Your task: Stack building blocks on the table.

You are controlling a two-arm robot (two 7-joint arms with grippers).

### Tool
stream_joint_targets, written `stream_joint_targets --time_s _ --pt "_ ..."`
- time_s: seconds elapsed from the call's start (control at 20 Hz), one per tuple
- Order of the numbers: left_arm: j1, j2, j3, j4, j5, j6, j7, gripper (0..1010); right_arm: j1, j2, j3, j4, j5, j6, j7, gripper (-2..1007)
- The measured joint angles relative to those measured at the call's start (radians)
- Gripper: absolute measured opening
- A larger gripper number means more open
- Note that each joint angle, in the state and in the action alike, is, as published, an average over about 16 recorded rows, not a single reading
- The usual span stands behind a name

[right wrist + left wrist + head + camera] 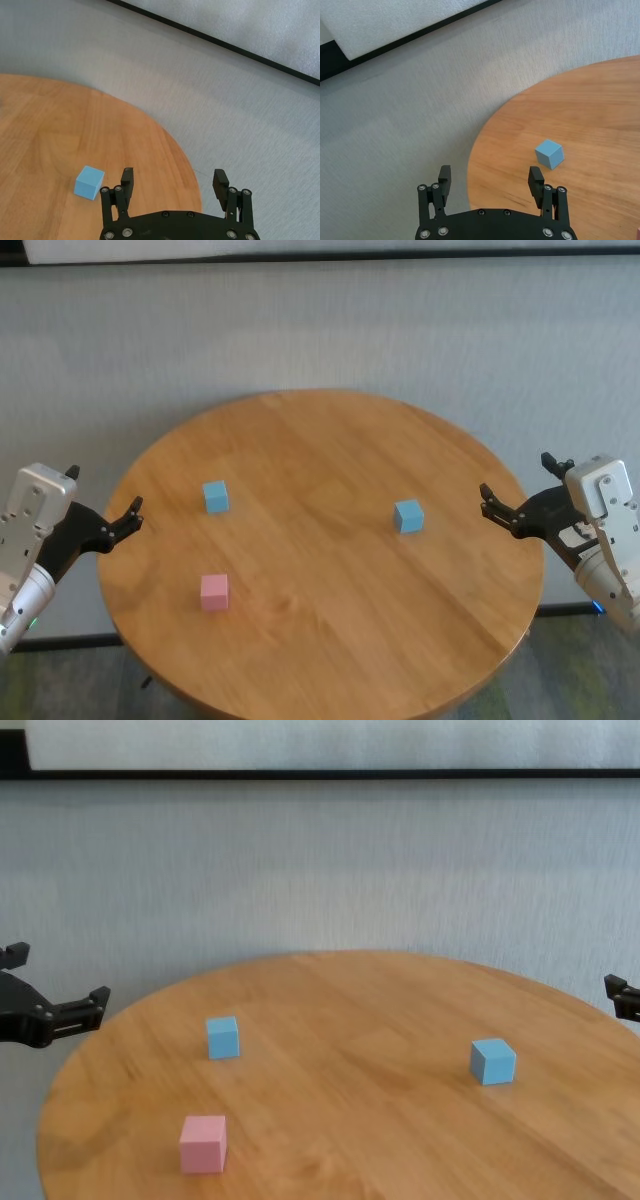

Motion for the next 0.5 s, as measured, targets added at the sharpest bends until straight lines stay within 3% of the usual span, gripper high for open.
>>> stream_joint_targets --time_s 0.5 --pt "0.000 0.000 0.000 0.000 0.000 0.000 0.000 1002 0.000 0.000 0.000 0.000 0.000 0.000 0.000 1000"
